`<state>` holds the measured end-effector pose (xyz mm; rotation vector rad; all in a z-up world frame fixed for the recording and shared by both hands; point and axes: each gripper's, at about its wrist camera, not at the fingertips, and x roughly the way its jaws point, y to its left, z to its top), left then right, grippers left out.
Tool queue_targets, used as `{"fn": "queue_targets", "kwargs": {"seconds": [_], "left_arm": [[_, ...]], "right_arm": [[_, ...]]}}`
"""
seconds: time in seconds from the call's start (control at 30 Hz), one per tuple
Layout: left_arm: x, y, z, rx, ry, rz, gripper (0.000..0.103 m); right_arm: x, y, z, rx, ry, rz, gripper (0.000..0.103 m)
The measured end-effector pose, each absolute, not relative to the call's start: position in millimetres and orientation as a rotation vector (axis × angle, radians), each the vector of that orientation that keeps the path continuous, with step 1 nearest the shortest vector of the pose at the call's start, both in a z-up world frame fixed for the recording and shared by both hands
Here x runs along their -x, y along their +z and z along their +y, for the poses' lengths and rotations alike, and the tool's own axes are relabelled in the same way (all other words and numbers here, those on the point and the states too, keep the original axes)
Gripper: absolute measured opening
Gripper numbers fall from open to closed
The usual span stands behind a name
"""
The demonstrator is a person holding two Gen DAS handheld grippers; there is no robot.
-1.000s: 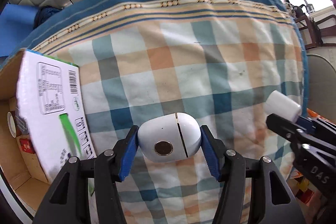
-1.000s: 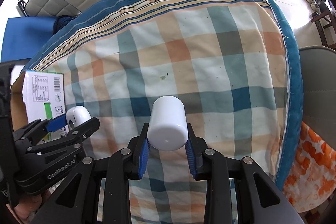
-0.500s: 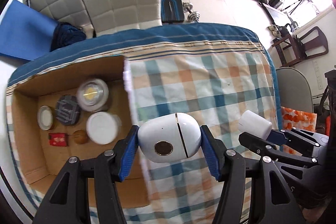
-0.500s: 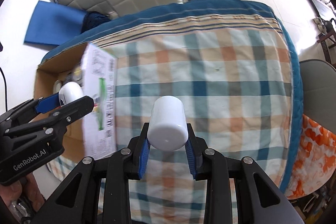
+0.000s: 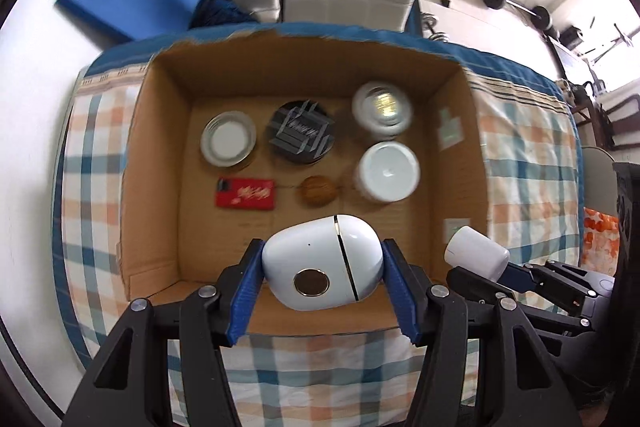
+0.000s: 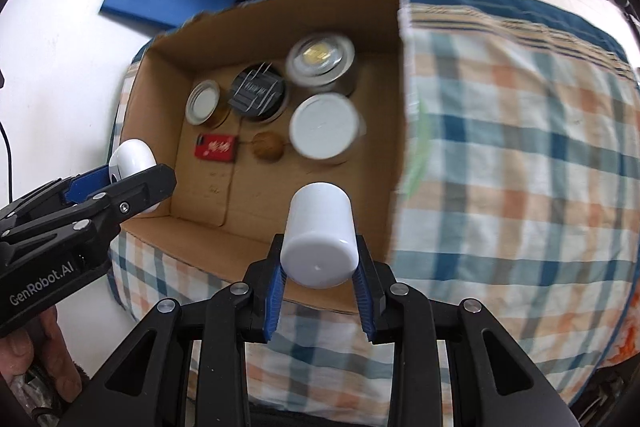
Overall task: Organize rigid objects
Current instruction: 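Carry the egg-shaped case with the left tool while the right tool carries the bottle over the box, then lower the egg-shaped case into the box with the left tool while the right tool lowers the bottle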
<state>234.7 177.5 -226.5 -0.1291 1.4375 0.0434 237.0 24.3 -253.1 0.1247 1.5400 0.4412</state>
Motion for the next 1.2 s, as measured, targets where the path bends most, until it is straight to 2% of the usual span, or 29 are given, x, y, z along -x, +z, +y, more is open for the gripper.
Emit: {"fn": "queue_targets", "kwargs": {"seconds": [0.2,0.6,0.83,1.2], "left_arm": [[-232.2,-273.4,223.1,0.2,0.064,1.529,0.055],[-257.4,-362.7,243.0,0.212,0.027,1.702,0.055],[-269.3,-387.5,244.9,0.196,0.009,1.757,0.055],[-282.8,-381.9,236.3,0.18,-0.009,1.754,0.055]], "right_arm": [[-244.7,-291.2,71.3,-0.123,0.446,1.601,0.033],[-267.1,-354.3,116.9,-0.064,0.387,1.693,0.033],[-273.9,-372.9,126.1,-0.061,0.36,1.73,0.033],[-273.2,-378.9,120.8,-0.083,0.333,1.737,0.033]]}}
